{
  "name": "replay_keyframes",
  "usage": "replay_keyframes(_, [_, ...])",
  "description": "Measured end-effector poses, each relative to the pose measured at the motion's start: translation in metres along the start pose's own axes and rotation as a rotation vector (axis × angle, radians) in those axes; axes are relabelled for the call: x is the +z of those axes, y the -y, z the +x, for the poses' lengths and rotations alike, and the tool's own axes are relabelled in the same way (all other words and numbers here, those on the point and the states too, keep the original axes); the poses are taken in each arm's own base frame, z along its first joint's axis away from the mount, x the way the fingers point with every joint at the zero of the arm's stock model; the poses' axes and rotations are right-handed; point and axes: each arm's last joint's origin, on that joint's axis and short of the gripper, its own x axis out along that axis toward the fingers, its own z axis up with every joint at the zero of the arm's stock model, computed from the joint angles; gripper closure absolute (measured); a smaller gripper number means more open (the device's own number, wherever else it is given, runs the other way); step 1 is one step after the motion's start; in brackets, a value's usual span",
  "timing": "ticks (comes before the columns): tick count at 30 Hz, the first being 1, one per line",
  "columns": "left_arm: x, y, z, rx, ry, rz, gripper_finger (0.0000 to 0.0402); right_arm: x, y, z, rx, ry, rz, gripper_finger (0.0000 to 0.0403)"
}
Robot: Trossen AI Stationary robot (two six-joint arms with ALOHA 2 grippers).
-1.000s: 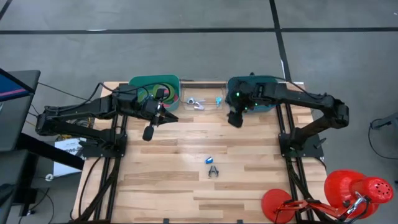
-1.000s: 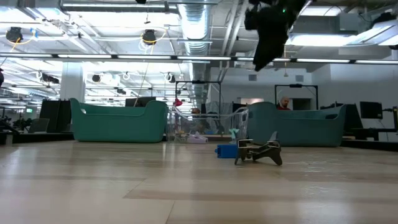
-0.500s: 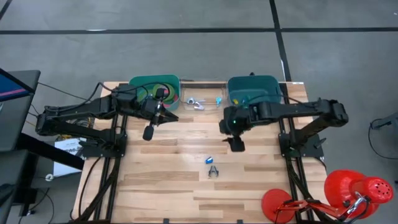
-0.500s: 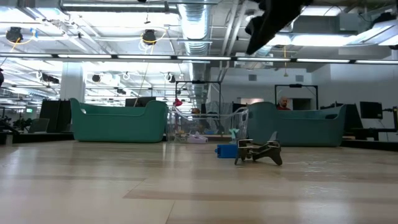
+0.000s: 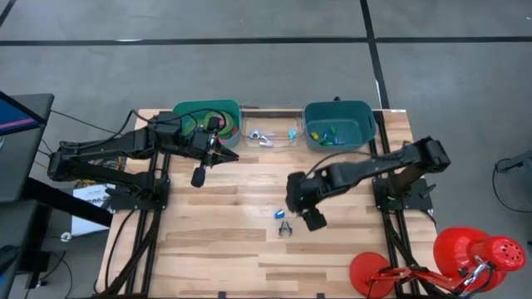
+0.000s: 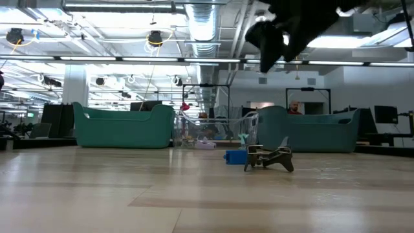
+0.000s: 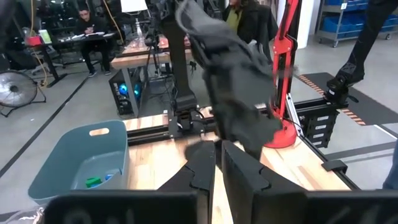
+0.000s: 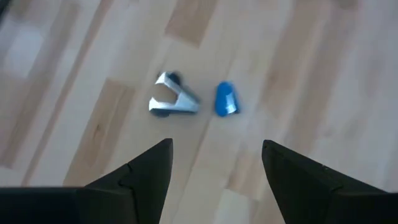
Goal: Pick and place Stapler, Stapler remover, tape
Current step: Put the blue stapler into the dark blue bin
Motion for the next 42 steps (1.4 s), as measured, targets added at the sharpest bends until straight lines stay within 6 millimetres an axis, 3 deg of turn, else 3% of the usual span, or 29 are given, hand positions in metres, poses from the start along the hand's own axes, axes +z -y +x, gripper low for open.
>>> replay_keyframes(9, [0.0,0.0,0.0,0.001,0.004,0.001,0.038,0.001,-0.042,0.036,0.067,-0.107,-0.223,0.0164])
replay_keyframes(18, [0.0,0.0,0.0,0.001,0.004,0.001,0.038,0.007,-0.06,0.048,0.081,-0.093,-0.196,0.0164])
replay_keyframes(25, [0.0,0.0,0.0,0.001,0.005,0.001,0.038,0.018,-0.057,0.038,0.073,-0.052,-0.153,0.0164])
replay_keyframes(34, [0.001,0.0,0.0,0.002,0.017,0.005,0.038,0.035,-0.033,0.025,0.039,0.032,-0.101,0.0164])
replay_keyframes(42, [0.001,0.0,0.0,0.003,0.02,0.006,0.038,0.032,-0.005,0.042,0.012,-0.016,-0.069,0.0164])
